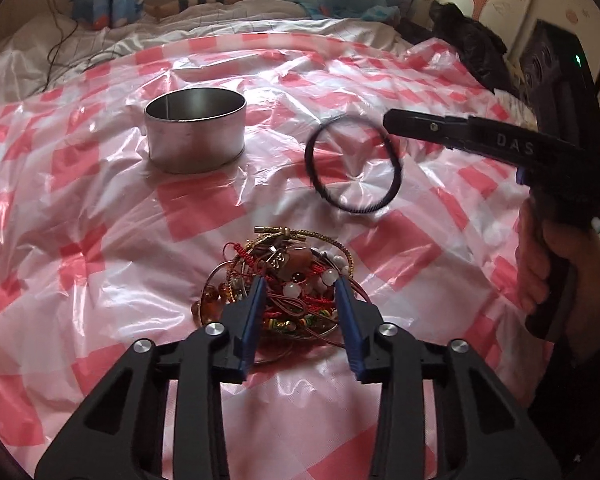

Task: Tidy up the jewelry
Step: 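Grasp the black braided bracelet from the pile with the right tool and lift, then carry the black bracelet toward the tin with the right tool while the left tool grasps a red cord pendant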

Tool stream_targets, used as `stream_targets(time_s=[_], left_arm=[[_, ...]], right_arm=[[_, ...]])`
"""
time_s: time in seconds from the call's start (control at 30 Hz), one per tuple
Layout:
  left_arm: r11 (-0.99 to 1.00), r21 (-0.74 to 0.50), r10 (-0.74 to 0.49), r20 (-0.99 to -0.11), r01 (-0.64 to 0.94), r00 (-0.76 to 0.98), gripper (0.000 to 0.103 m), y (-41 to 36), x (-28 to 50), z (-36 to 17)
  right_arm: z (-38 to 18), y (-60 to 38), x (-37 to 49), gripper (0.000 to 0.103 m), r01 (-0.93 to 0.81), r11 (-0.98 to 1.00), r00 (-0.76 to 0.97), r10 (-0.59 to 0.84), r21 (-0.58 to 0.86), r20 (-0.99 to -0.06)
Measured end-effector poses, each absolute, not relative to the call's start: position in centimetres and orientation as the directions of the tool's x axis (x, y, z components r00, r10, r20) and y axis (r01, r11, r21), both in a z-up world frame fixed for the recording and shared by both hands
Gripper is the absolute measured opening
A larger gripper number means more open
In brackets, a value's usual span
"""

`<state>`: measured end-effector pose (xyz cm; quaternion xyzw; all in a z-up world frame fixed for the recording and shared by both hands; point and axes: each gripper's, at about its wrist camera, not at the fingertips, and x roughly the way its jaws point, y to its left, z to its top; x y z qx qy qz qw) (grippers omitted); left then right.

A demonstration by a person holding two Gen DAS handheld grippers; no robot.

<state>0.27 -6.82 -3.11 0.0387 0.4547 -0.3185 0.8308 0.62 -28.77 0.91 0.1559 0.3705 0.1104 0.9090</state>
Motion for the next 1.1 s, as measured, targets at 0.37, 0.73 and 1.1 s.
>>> stream_targets(time_s=[0.37,0.73,1.1], left_arm=[[0.822,-0.192,-0.466,-0.769,0.536,0.439,0.002,-5.8,1.0,-2.5],[0.846,-0.147,-0.408,-0.798,0.512,0.444,0.034,-6.2,1.2,-3.4],[0.825,-0.183,-0.49,-0.704,0.535,0.514,0.004,-4.7,0.9,-0.6]], right_arm=[[-0.1,-29.2,1.2,0.019,-0.036,0.932,0.657,0.293,0.36,-0.695],[-3.7,-28.0,2.2,0.037,-0.001,0.967,0.546,0.214,0.255,-0.81],[-2.4,-28.0,1.8,0.002,-0.024,0.968,0.596,0.215,0.25,-0.774]])
